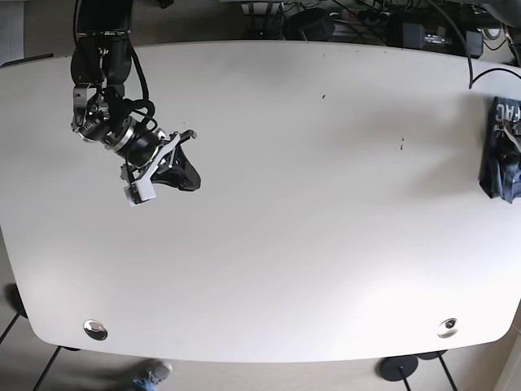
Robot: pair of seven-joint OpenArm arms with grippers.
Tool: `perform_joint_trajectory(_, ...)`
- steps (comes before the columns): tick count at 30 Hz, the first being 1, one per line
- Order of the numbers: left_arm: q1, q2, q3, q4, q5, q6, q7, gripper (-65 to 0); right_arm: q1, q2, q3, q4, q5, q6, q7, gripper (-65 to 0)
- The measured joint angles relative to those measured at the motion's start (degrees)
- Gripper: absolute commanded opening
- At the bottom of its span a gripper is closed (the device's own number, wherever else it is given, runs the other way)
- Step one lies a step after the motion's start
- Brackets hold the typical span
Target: Fold the T-shirt properly
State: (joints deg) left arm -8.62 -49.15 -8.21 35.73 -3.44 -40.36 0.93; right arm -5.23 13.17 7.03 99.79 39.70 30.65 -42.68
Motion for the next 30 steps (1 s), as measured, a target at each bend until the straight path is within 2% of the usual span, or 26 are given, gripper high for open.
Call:
perform_joint_trajectory(5,5.1,0.2,0.0,11.7,0.0,0.0,0.2,-26.5,0.0,1.4,0.1,0.0,0.0,-0.02,0.0,-62.1)
perform_joint_trajectory(7,6.6,0.4,0.0,18.0,0.0,0.0,2.4,-26.5,0.0,2.7,0.1,0.0,0.0,-0.04,0.0,-62.1)
perform_joint_trajectory(8,6.8,0.9,0.0,22.4,-0.5,0.0,5.4,-26.5,0.0,3.1,0.2,0.0,-0.1,-0.04,0.0,-62.1)
perform_joint_trajectory(10,6.7,3.0,-0.7,29.7,-7.0,0.2,8.7,-26.5,0.0,4.5,0.1,0.0,-1.4,-0.02,0.0,-62.1)
perform_joint_trajectory(12,6.7,5.5,-1.5,34.6,-10.8,0.1,10.3,-26.5,0.1,4.8,0.2,0.1,-5.6,-0.02,0.2,-62.1)
perform_joint_trajectory(13,6.7,7.9,-1.4,37.7,-10.8,0.3,10.5,-26.5,0.0,4.7,0.2,0.5,-9.4,0.02,0.2,-62.1)
perform_joint_trajectory(14,6.7,9.6,-0.9,39.8,-10.4,0.3,10.7,-26.5,0.1,4.5,0.2,0.8,-12.5,0.0,0.2,-62.1)
perform_joint_trajectory(16,6.8,13.6,0.4,44.7,-6.6,0.2,11.5,-26.5,0.5,2.9,0.2,1.0,-19.5,0.09,1.1,-62.1)
perform_joint_trajectory(17,6.8,16.8,1.3,47.7,-4.1,0.2,11.2,-26.5,0.4,1.8,0.1,1.0,-24.7,0.5,4.3,-62.1)
perform_joint_trajectory(21,6.8,26.2,4.2,51.8,3.0,0.9,11.2,-26.5,0.1,-1.9,0.4,-2.6,-40.1,0.44,17.4,-62.1)
perform_joint_trajectory(23,7.1,31.1,4.9,53.5,5.3,3.7,11.3,-26.5,-0.8,-3.7,1.5,-5.2,-44.9,0.96,25.2,-62.1)
perform_joint_trajectory(25,8.4,36.7,5.2,55.7,7.0,6.6,10.9,-26.7,-2.1,-5.5,5.7,-8.1,-46.0,0.83,34.2,-62.0)
perform_joint_trajectory(26,9.4,38.6,5.2,56.5,7.8,7.4,10.1,-26.7,-2.4,-5.8,7.3,-9.2,-46.3,0.44,36.4,-61.8)
perform_joint_trajectory(28,11.9,42.5,5.2,57.1,8.7,9.7,8.2,-26.7,-3.2,-5.9,9.2,-11.0,-46.6,0.37,39.9,-61.8)
perform_joint_trajectory(30,14.7,45.3,5.2,57.4,10.1,11.8,4.9,-26.7,-4.8,-6.0,9.2,-11.5,-46.6,0.31,40.7,-62.0)
